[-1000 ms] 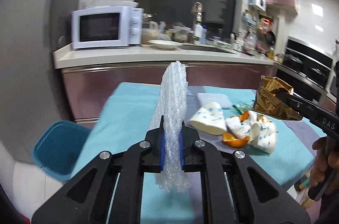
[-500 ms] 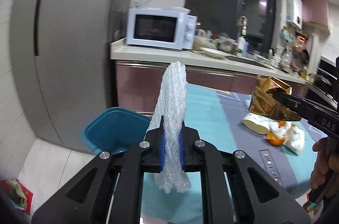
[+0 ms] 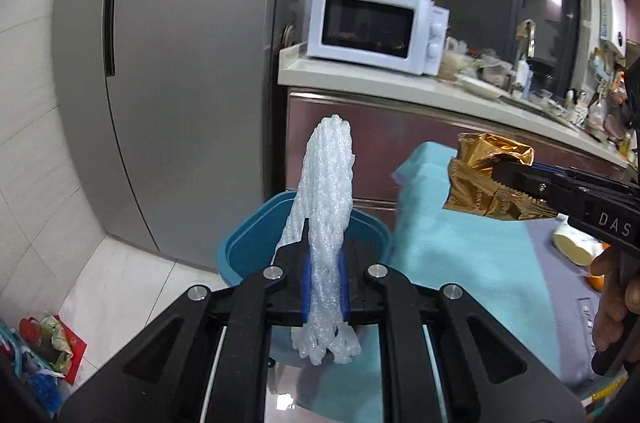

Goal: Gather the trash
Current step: 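Carry the gold wrapper and foam net in both tools over the blue bin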

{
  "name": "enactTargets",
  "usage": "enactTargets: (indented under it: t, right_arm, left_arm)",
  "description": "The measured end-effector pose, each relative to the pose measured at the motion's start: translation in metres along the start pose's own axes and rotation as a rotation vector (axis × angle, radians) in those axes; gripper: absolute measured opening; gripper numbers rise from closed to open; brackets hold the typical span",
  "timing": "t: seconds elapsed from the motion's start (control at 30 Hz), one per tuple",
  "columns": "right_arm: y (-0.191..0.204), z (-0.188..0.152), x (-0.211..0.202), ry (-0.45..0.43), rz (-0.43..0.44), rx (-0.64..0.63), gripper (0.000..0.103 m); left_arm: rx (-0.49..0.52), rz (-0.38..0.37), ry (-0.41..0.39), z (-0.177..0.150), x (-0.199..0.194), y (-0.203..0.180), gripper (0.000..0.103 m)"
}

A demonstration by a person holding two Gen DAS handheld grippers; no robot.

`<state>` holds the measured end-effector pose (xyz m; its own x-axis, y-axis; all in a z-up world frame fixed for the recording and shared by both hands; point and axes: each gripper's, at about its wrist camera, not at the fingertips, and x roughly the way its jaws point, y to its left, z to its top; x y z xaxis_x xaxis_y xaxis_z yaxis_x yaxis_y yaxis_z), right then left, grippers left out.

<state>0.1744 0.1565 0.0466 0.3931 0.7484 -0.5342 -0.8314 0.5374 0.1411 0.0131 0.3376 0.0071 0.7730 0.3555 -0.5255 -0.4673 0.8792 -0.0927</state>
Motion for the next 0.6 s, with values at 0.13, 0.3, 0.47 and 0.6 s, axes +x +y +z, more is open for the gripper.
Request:
enactTargets:
  t: [0.13,0.3,0.47,0.6]
  right_arm:
    - [-0.004,0.010,0.041,0.072,0.020,-0.007,0.010]
    - [-0.010,0.018,0.092,0.173,0.041,-0.009,0.010]
    - [-0.013,0.020,0.141,0.286,0.049,-0.027,0.010]
    - [-0.019,0.019,0.184,0.391,0.058,-0.014,0.010]
  left_arm:
    - [-0.004,0.020,0.045,0.011,0.045,0.008,0.011]
    - [0.000,0.037,0.116,0.019,0.105,0.013,0.011]
    - [-0.012,0.039,0.186,0.017,0.154,0.018,0.011]
    - [-0.018,0.046,0.248,0.014,0.193,0.022,0.011]
